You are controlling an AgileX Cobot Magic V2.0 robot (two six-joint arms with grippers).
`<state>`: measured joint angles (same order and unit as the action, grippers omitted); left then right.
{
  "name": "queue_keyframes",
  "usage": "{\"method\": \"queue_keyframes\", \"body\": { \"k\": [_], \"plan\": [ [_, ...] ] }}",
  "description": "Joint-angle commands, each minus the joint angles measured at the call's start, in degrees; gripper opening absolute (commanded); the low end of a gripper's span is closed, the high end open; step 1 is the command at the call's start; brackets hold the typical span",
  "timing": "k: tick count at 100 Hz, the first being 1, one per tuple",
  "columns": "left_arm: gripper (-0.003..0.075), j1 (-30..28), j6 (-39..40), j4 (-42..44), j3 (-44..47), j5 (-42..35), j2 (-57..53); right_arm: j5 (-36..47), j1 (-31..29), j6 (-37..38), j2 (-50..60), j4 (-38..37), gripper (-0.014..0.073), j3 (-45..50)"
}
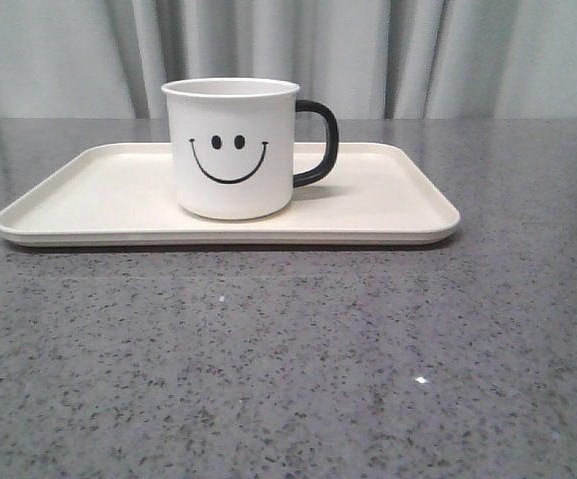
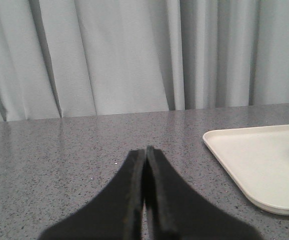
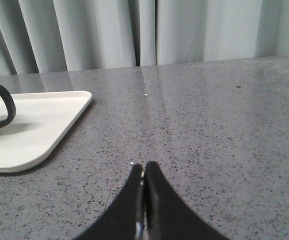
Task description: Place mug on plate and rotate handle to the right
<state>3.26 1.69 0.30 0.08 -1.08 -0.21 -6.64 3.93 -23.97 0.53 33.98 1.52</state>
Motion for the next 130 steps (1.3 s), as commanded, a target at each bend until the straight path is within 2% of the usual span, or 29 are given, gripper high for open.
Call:
{"method": "queue_keyframes", "body": {
  "k": [1, 23, 35, 130],
  "plan": [
    [-0.0020, -0.35, 0.14, 0.01, 0.48, -4.78, -1.74, 3.11, -0.23, 4.37, 0.00, -5.03, -0.0120, 0.05],
    [-0.0020, -0.35, 0.14, 0.01, 0.48, -4.78, -1.74, 2.93, -0.23, 16.16, 0.00, -16.16, -0.0120, 0.05],
    [-0.0020, -0.35, 0.14, 0.01, 0.48, -4.78, -1.74, 2.93, -0.23, 18.97, 0.00, -19.70, -0.0120, 0.05],
    [-0.0020, -0.35, 0.14, 0.01, 0.48, -4.78, -1.74, 2.83, -0.23, 18.97, 0.00, -23.07, -0.0120, 0.05]
  ]
}}
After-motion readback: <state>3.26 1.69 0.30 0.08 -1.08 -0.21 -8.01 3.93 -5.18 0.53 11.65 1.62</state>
